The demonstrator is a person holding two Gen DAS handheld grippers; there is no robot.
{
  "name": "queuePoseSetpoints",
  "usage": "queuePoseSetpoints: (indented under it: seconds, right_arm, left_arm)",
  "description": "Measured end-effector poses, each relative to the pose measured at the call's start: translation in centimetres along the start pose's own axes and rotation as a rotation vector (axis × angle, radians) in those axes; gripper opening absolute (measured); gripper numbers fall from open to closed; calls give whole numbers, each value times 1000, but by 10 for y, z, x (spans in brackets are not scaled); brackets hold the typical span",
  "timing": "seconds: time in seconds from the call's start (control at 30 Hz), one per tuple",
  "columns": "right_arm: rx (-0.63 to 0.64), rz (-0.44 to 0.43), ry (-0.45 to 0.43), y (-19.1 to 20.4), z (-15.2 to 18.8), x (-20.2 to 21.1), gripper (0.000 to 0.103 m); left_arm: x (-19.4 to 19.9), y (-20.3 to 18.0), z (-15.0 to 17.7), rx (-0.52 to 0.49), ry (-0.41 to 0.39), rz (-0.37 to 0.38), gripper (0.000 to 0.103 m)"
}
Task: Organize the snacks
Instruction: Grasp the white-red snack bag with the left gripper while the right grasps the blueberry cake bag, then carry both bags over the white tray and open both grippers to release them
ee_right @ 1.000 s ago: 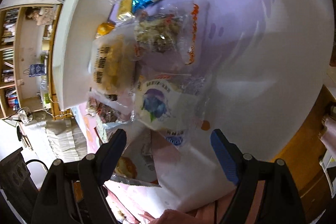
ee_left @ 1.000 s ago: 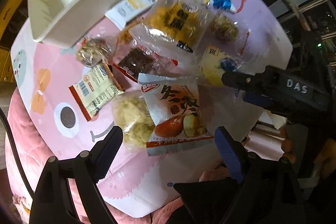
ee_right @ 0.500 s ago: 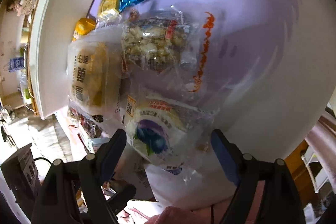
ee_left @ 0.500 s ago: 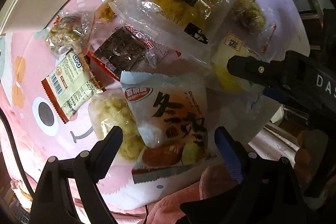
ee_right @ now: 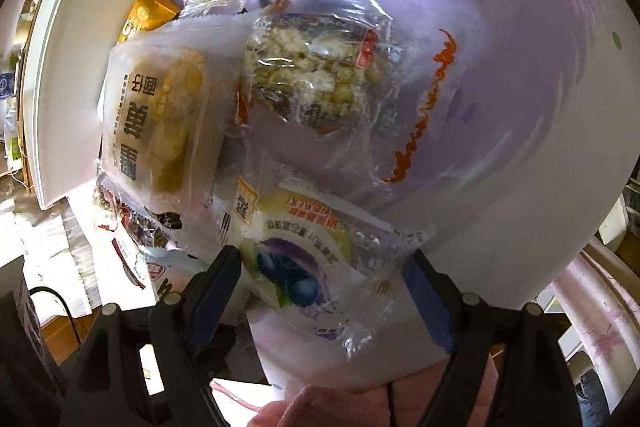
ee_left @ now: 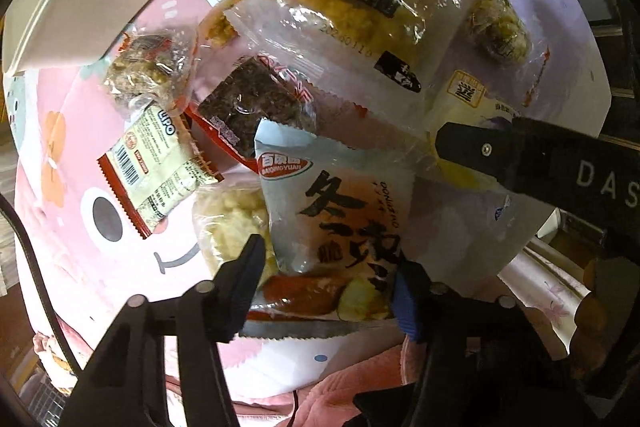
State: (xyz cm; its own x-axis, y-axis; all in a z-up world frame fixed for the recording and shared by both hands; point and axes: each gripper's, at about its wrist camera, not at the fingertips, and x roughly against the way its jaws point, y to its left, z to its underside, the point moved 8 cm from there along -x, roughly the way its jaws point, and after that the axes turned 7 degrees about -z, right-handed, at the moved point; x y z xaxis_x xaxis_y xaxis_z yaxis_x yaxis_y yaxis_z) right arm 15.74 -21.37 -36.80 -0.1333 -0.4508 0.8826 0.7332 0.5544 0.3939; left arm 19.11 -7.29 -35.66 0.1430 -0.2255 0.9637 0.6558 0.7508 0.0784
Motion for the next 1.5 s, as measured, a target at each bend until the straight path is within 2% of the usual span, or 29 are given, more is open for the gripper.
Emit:
queuePoseSetpoints:
  seconds: [0.13, 0.4, 0.63, 1.17, 1.3, 1.5]
  right_arm:
    - [16, -8, -7, 9, -1, -4, 72]
    - [16, -37, -20, 14, 12, -9, 63]
    - [25, -46, -57, 14, 27, -5, 53]
    - [36, -76, -177, -3, 91, 4, 43]
    - [52, -93, -198, -19, 98, 22, 40]
    - [105, -121, -243, -10, 100, 38, 36]
  left_arm:
    - [6, 5, 6, 12, -1, -8, 51]
    - [12, 19, 34, 49, 7, -26, 49]
    - [26, 28, 67, 85, -42, -18, 48]
    - [61, 68, 148, 180, -158, 28, 48]
    - [80, 83, 151, 201, -202, 35, 48]
    - [106, 90, 129, 243, -273, 45, 48]
